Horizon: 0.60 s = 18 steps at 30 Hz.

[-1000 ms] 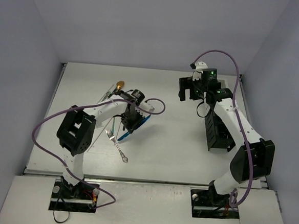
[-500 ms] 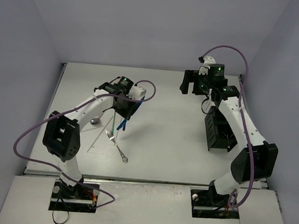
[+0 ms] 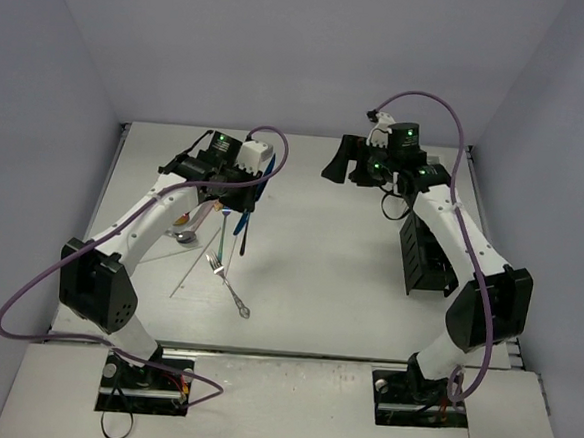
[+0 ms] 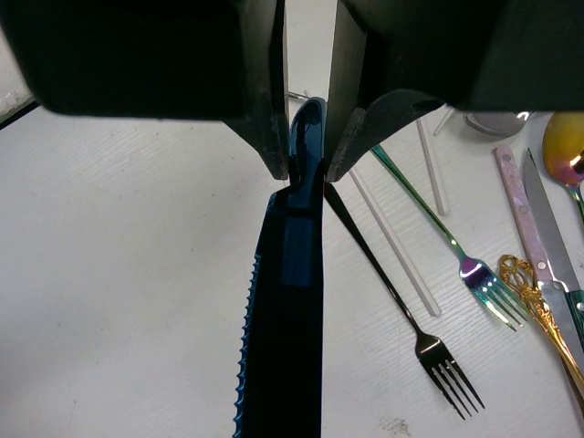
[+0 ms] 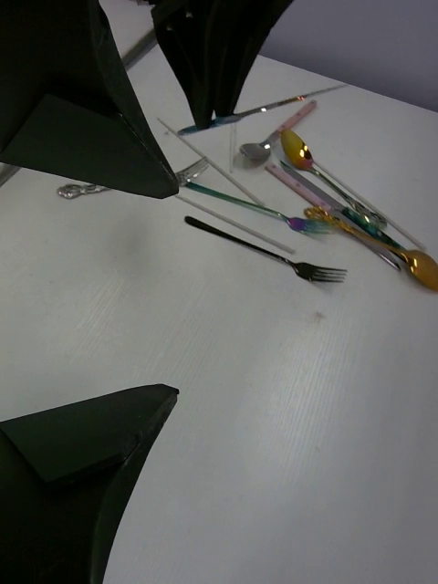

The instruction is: Sort the eating utensils into containers

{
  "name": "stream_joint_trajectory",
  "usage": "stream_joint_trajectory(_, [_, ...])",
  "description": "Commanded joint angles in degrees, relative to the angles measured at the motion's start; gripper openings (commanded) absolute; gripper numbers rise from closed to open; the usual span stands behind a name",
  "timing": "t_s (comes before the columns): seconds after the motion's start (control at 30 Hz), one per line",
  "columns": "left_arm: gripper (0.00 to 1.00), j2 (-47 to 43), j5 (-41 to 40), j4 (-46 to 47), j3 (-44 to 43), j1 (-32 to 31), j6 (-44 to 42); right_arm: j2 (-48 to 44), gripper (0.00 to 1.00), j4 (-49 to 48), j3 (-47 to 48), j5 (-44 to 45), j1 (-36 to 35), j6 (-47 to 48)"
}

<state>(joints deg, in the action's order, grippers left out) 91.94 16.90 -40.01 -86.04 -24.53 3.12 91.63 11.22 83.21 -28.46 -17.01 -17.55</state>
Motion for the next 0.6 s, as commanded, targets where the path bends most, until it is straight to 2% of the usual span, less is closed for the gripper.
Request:
stream_joint_trajectory(0.0, [0.0, -2.31, 1.9, 3.36, -2.68, -0.07, 1.36, 1.38, 0.79, -4.7, 3.79, -3.8, -4.57, -2.28])
stream_joint_trajectory(0.23, [0.0, -2.12, 3.76, 3.45, -3.34, -0.16, 1.45, 6.18, 0.74, -5.42, 6.96, -8.1, -9.78, -2.31])
stream_joint_trajectory(0.57, [0.0, -3.03, 4.2, 4.03, -2.26, -0.36, 1.38, 10.44, 0.69, -6.14, 11.36, -11.86, -12.8, -2.64])
